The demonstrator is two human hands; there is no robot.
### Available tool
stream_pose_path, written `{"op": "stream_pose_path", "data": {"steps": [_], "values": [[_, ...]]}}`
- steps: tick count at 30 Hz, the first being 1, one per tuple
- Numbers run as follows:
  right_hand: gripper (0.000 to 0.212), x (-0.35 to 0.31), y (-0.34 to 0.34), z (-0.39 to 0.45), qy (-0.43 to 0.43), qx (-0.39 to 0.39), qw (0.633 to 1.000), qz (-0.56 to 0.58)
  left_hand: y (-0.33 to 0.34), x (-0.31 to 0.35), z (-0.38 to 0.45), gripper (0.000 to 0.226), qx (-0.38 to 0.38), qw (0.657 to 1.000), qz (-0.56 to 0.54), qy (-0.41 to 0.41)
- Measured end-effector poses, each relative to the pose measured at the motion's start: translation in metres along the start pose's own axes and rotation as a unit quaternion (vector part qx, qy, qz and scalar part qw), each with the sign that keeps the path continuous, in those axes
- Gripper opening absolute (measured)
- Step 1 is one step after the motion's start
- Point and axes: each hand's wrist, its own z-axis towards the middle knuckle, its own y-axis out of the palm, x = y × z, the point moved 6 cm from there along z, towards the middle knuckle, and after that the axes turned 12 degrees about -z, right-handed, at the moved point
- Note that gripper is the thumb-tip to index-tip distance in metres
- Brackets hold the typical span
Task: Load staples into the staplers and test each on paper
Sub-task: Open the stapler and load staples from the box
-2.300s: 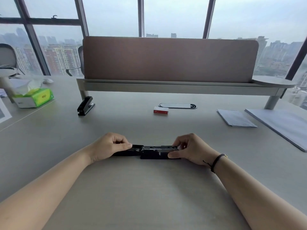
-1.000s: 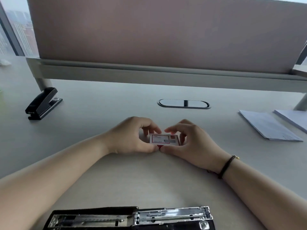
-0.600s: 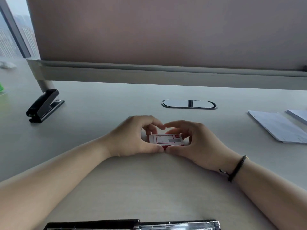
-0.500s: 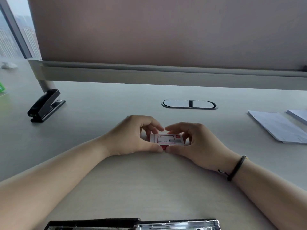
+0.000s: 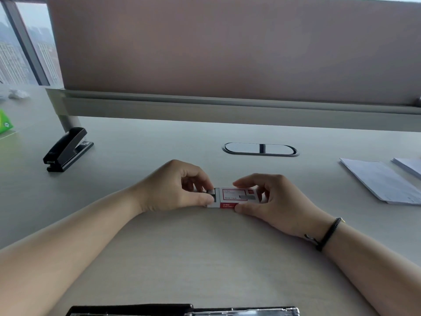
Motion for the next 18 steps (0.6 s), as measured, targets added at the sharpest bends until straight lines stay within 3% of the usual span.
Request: {"op": "stream_pose_path", "data": {"steps": [4, 18], "values": [[0.041, 0.0001, 0.0002, 0.0004, 0.002, -0.001, 1.000, 0.001, 0.0019, 0.0003, 0.0013, 0.007, 0.009, 1.000, 0.004, 0.007], [0.042, -0.0009, 0.0007, 0.0016, -0.001, 0.000, 1.000, -0.011, -0.0001, 0.0011, 0.0081, 0.005, 0.054, 0.996, 0.051, -0.043]]}}
